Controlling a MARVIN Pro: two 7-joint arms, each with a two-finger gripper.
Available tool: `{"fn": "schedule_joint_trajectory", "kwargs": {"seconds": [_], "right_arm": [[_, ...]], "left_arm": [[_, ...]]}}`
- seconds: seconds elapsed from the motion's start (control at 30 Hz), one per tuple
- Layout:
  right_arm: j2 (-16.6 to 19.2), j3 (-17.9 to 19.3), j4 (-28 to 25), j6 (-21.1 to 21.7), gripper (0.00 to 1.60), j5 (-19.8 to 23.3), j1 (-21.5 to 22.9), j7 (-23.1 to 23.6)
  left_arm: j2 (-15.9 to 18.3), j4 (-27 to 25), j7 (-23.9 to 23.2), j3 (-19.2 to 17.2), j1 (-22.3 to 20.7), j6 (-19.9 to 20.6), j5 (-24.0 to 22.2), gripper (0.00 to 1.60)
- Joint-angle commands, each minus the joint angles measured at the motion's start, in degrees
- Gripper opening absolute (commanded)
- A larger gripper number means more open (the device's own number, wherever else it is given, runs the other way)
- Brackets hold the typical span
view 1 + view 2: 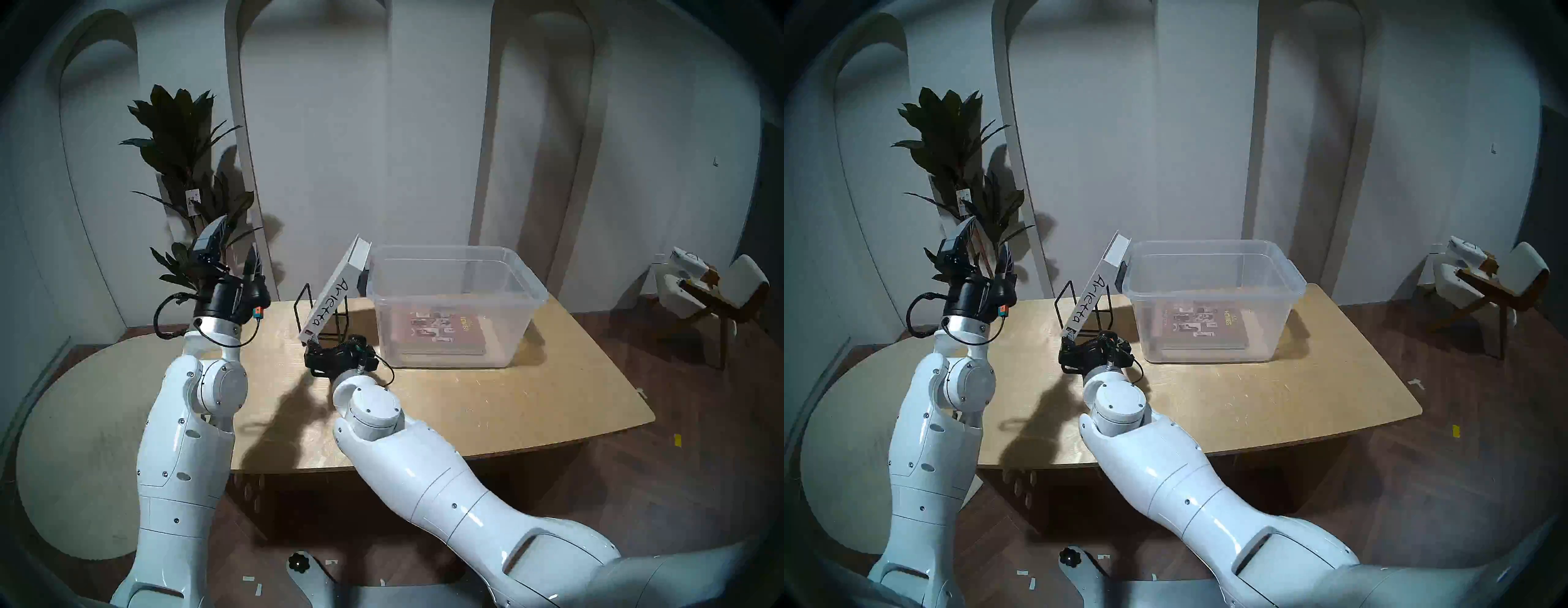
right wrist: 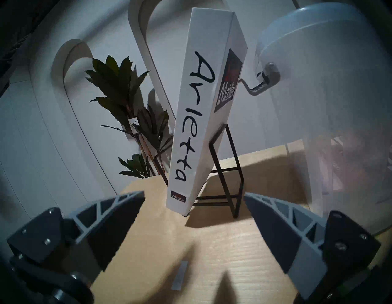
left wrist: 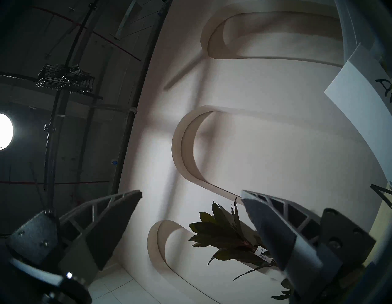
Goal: Pack the books into the storage box
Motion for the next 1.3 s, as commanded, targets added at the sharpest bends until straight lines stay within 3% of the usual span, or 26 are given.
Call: {"fn": "schedule_joint_trajectory", "kwargs": {"seconds": [0.0,0.53,1.27], "right_arm": [[-5.6,-0.2,2.9,-0.7,1.60,2.8,6.4,-2.4],[-11.7,1.3,14.6,-3.5,1.60,7.7,12.1,-7.4],[-15.7,1.6,26.8,-9.6,1.60,7.9,19.0,-4.7]], "left_arm": [[-0.5,-2.2,0.5,0.0,0.0,0.8,0.5,1.60],[-0.8,-3.9,0.4,-1.1,1.0,2.7,2.0,1.60],[-0.2,-6.6,-0.4,-2.3,2.7,4.1,3.7,1.60]]}}
